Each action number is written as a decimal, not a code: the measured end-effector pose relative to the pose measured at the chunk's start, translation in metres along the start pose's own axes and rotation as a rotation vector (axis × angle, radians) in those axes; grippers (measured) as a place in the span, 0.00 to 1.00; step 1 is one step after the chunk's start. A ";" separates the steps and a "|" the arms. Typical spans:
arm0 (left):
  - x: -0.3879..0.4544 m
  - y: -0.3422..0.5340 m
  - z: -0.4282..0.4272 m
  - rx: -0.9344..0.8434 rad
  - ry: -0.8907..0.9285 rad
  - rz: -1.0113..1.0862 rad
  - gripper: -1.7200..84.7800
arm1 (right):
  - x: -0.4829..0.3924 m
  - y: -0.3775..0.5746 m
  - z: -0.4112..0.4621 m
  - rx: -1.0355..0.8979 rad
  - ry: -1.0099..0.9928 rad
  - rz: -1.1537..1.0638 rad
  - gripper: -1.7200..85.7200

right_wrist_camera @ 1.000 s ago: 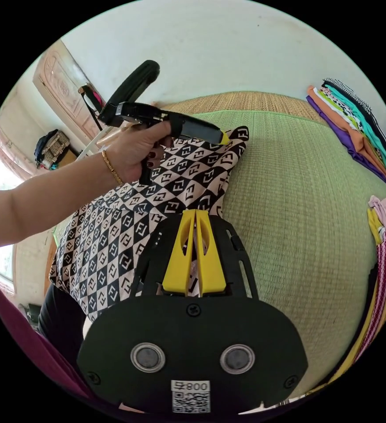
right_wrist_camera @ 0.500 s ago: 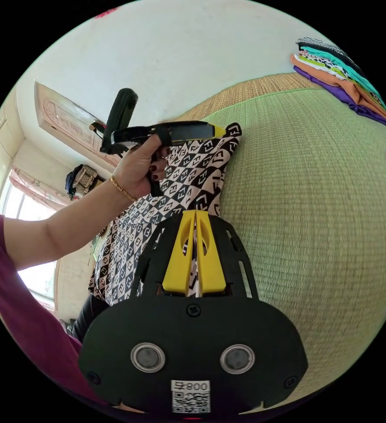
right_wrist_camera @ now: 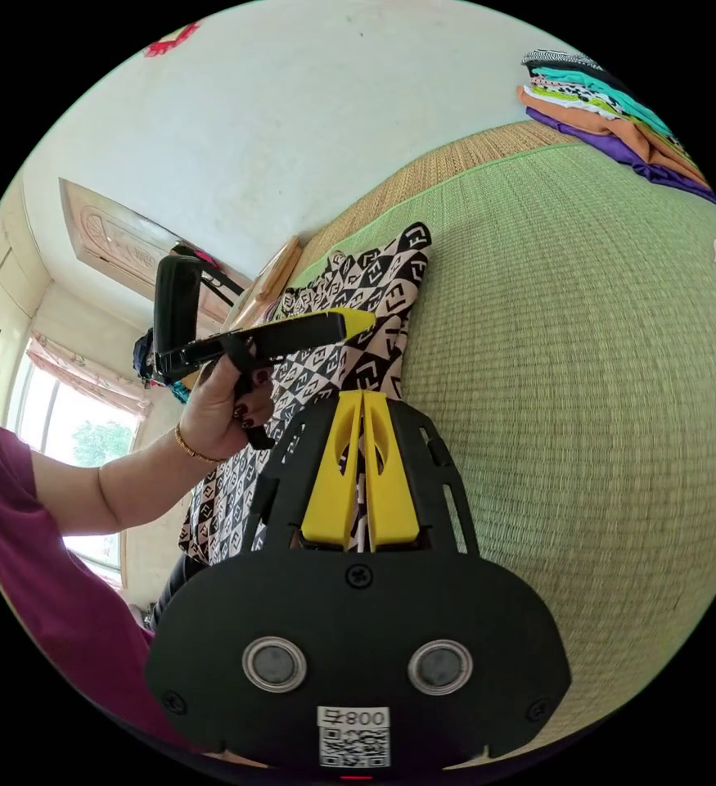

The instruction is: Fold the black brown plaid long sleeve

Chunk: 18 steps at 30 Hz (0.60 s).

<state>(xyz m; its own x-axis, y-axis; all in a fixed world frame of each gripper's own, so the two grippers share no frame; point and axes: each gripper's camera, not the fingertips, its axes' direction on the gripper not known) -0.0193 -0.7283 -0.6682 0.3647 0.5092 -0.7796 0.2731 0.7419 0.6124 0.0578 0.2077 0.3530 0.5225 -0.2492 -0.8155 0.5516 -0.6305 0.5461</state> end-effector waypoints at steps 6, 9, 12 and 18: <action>-0.002 0.018 -0.030 0.010 0.025 -0.029 0.02 | 0.022 -0.001 0.001 -0.001 -0.084 0.041 0.02; 0.003 0.031 -0.038 -0.053 0.041 -0.019 0.02 | 0.044 -0.002 0.001 0.004 -0.191 0.094 0.02; 0.000 0.048 -0.052 -0.092 0.039 -0.027 0.02 | 0.054 -0.005 0.000 0.006 -0.237 0.120 0.02; -0.028 0.104 -0.152 0.011 0.054 -0.151 0.02 | 0.067 -0.017 -0.005 0.006 -0.336 0.188 0.02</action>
<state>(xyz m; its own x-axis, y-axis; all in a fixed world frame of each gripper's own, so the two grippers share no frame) -0.1365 -0.5990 -0.6029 0.2699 0.4150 -0.8688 0.3313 0.8072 0.4885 0.0869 0.2052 0.2899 0.3719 -0.5871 -0.7190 0.4622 -0.5546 0.6919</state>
